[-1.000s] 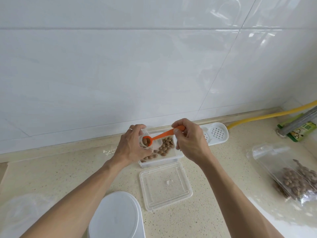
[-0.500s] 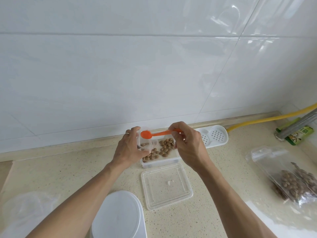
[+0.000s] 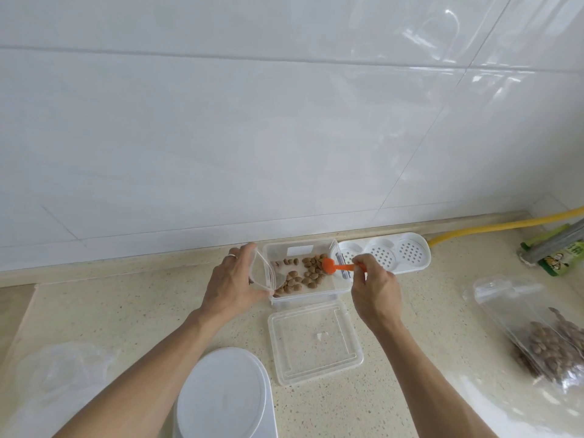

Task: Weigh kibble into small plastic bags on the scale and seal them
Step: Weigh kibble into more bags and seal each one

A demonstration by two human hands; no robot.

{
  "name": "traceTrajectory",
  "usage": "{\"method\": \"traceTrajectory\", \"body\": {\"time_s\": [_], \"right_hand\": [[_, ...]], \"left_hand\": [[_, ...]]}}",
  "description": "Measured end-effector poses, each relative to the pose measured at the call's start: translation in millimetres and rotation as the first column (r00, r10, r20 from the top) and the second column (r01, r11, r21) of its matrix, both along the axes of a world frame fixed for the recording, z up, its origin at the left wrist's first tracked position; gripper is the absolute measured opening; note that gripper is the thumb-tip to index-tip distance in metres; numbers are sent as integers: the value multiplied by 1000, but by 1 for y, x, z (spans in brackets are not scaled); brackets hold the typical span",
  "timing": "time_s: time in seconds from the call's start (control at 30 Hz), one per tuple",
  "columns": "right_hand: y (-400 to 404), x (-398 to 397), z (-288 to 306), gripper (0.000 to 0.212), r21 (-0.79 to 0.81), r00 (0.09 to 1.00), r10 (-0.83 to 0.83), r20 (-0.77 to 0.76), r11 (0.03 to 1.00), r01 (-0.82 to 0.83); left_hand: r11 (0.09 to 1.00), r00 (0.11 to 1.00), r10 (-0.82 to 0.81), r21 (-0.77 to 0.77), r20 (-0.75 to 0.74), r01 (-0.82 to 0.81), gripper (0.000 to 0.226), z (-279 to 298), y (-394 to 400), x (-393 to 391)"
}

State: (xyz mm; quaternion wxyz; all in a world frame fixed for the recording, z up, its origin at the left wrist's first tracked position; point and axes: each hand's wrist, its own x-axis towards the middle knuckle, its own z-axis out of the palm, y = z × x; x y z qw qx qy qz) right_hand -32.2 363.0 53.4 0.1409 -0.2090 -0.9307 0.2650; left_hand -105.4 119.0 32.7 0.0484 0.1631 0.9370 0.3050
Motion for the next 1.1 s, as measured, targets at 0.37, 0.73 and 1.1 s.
{"method": "traceTrajectory", "body": {"time_s": [0.37,0.73,1.1], "right_hand": [[-20,0,-13,18,-609,977,162,139,792,-45],[-3,3,0,18,-824,978,-126,164,527,206],[-4,-3,63,17,-609,996,66,-62,788,-90]], "left_hand": [[997,999,-13,-76,-49,9,94,-3,1,2],[967,975,9,-246,-224,-66,90,-1,4,-5],[963,992,16,-267,-126,-49,88,9,26,-10]]}}
